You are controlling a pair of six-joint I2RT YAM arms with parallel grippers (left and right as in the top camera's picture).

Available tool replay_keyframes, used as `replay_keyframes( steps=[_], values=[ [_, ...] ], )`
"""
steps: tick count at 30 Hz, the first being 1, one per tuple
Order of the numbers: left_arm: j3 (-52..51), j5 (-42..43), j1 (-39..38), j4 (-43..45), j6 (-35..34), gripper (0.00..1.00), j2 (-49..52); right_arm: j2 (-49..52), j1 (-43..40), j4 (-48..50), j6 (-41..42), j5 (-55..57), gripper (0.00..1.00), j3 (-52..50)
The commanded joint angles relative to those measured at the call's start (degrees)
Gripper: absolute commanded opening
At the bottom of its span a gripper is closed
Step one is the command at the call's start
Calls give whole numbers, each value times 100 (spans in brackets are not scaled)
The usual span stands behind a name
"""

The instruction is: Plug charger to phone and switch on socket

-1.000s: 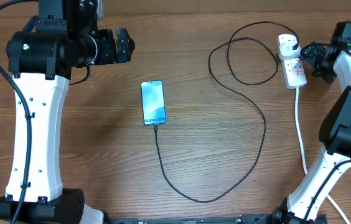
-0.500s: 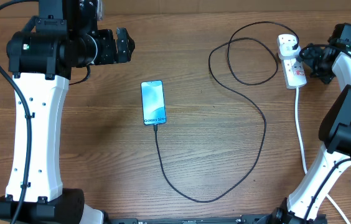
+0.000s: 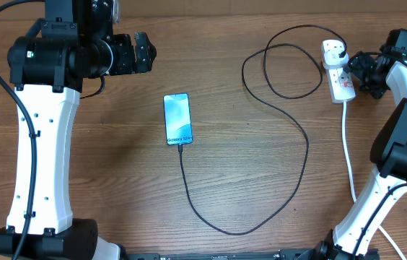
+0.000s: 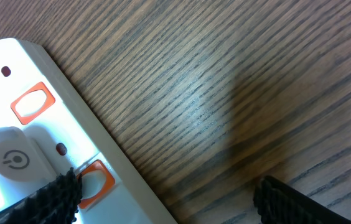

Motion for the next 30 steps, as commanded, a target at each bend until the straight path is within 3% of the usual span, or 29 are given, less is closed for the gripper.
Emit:
replay_keyframes(
  steps=[1,5,15,30],
  values=[
    [4,-13,24,7,-26,100,20,328,205,-223,-136,-92,89,-131],
    [4,-15,24,7,-26,100,20,267,177,-669,-133,195,100,190],
    [4,-13,24,7,-28,100,20,-608,35,-2981,-136,321,100,2743],
    [4,-13,24,7,-26,100,20,-2308,457,-3832,-527,-293,95,2924]
  ],
)
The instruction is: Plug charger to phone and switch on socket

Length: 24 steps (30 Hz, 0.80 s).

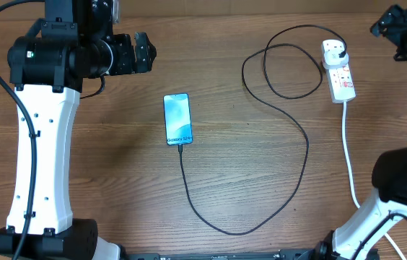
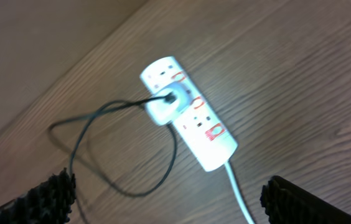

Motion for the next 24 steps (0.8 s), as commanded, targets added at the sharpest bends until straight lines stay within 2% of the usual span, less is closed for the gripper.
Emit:
replay_keyframes(
  steps=[1,4,6,15,24],
  values=[
    [4,-15,24,7,-15,100,20,-817,323,-140,-391,-153,95,122],
    [4,-13,24,7,-15,100,20,-1379,625,-409,-553,-151,96,122],
    [4,-13,24,7,-15,100,20,-1733,837,-625,-549,-155,100,122],
    [4,-13,24,7,-15,100,20,-3141,1410,-1919,-461,-520,100,120],
    [4,-13,24,7,-17,100,20,-3751,1410,-1967,-590,-796,100,109]
  ],
)
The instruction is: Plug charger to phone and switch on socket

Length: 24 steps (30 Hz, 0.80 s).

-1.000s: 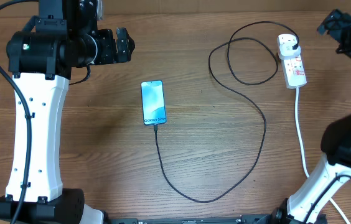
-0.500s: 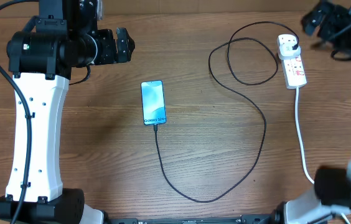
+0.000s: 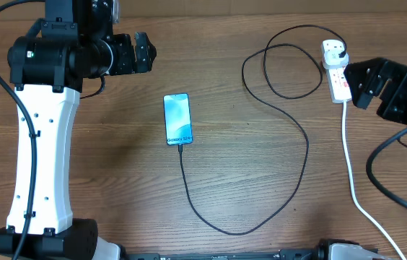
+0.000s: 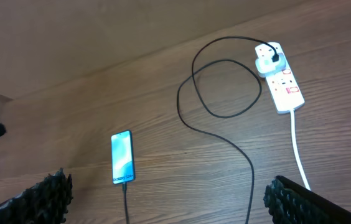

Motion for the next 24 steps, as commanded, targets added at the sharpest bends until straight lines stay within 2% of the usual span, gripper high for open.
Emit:
replay_keyframes(
  steps=[1,9,12,17,24],
  values=[
    [4,-13,24,7,-15,100,20,-195,37,13,-195,-101,100,46],
    [4,-13,24,7,-15,100,20,-697,44,83,-221,-107,100,-24],
    [4,-15,24,7,-15,100,20,-1073,372,748,-223,289,100,-479],
    [4,-15,24,7,-15,100,20,-2140,951,2785,-223,927,100,-2389],
    [4,-13,24,7,-15,100,20,-3906,968,5949,-223,1346,100,-5934]
  ],
)
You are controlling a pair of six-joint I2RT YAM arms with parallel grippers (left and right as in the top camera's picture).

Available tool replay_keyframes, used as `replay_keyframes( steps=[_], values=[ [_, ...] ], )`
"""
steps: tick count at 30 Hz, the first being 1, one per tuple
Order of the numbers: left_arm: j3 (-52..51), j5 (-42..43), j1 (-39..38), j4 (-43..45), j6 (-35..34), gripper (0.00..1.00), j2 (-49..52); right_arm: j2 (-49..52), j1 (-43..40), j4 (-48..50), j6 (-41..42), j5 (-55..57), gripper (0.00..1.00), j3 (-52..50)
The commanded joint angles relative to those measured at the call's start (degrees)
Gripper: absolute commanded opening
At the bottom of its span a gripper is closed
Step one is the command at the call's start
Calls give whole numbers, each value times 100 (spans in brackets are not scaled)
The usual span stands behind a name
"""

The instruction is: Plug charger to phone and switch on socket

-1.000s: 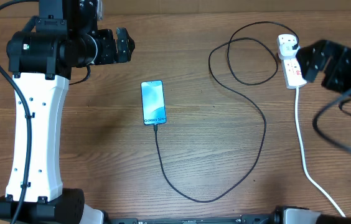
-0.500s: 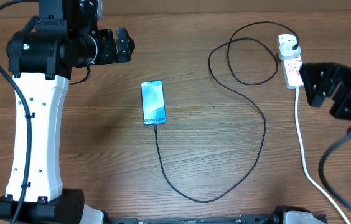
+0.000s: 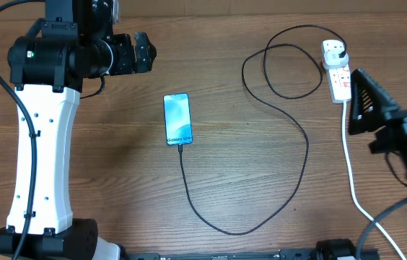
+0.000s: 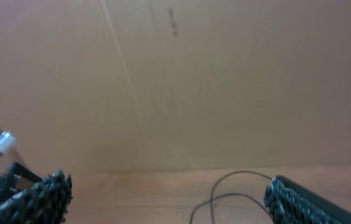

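Observation:
The phone (image 3: 177, 119) lies face up mid-table with its screen lit. The black cable (image 3: 306, 155) is plugged into its near end. The cable loops over to the white charger (image 3: 333, 49), which sits in the white power strip (image 3: 340, 78) at the far right. My right gripper (image 3: 386, 72) hangs open and raised, just right of the strip, with nothing between its fingers (image 4: 312, 199). In the right wrist view it points at the back wall, with a cable loop (image 4: 225, 194) low in view. My left gripper (image 3: 143, 52) is far left of the phone, holding nothing.
The strip's white lead (image 3: 349, 155) runs toward the table's near right edge. The left arm's white column (image 3: 41, 144) stands along the left side. A brown wall (image 4: 175, 81) closes off the back of the wooden table (image 3: 102, 209).
My right gripper has risen closer to the overhead camera and tipped up. Its wrist view now shows the back wall instead of the whole table. Phone, cable and left arm have not moved.
My right gripper was first down on the power strip, one finger beside an orange switch. It then stood lifted off near the far right corner. Later it was higher and looked over the whole table. Now it is raised and tipped toward the wall. The phone stayed plugged in throughout.

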Motion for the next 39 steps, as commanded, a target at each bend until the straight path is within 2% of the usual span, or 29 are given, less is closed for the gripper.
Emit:
replay_keyframes(
  steps=[1,9,14,20,29,32,39],
  values=[
    [4,-11,24,4,-15,100,20,-782,31,894,-35,446,100,-1576],
    [4,-11,24,4,-15,100,20,-2999,66,3611,-35,481,100,-5331],
    [4,-13,24,4,-15,100,20,-4004,181,4319,-33,553,100,-6832],
    [4,-13,24,7,-15,100,20,-4623,195,4389,-9,546,100,-7663],
    [4,-11,24,4,-17,100,20,-4636,192,4409,-9,549,100,-8349],
    [4,-11,24,4,-15,100,20,-4636,192,3764,-9,542,100,-8367],
    [4,-11,24,4,-15,100,20,-4634,192,3790,-11,417,100,-8365]
  ],
)
